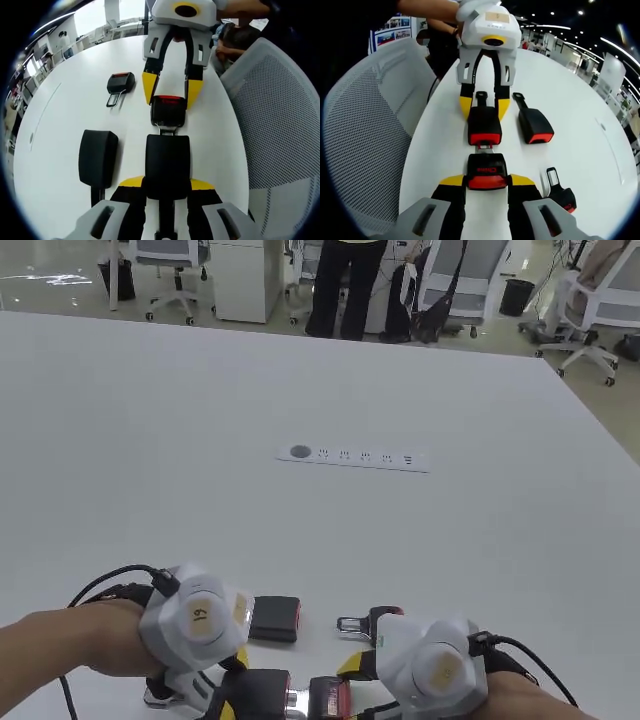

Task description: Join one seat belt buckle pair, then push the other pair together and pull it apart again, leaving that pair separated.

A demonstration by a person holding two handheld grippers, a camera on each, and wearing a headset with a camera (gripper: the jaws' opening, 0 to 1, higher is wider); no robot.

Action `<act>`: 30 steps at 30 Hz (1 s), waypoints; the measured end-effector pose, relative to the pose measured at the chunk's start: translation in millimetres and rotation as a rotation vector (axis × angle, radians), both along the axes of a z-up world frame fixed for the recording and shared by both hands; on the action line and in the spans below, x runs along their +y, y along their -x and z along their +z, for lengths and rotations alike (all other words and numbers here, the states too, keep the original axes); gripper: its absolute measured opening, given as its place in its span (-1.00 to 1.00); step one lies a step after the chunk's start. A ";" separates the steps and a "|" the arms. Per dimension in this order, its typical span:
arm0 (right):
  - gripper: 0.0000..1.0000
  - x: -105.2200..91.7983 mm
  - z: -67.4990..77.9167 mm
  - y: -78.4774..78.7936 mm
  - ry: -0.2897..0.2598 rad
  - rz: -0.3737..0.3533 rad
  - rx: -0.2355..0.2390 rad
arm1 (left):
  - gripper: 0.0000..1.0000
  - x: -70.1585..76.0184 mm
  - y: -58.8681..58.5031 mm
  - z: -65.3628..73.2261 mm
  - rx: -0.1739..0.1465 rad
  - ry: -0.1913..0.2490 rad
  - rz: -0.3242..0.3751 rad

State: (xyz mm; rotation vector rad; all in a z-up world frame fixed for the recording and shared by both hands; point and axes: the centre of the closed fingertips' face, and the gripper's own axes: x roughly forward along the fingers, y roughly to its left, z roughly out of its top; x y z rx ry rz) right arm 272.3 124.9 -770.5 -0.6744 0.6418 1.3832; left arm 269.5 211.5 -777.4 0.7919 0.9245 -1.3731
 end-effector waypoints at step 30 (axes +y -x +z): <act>-0.47 13.2 0.5 1.1 -0.006 -0.006 0.015 | -0.38 1.9 -1.5 -2.6 -0.008 -0.010 -0.002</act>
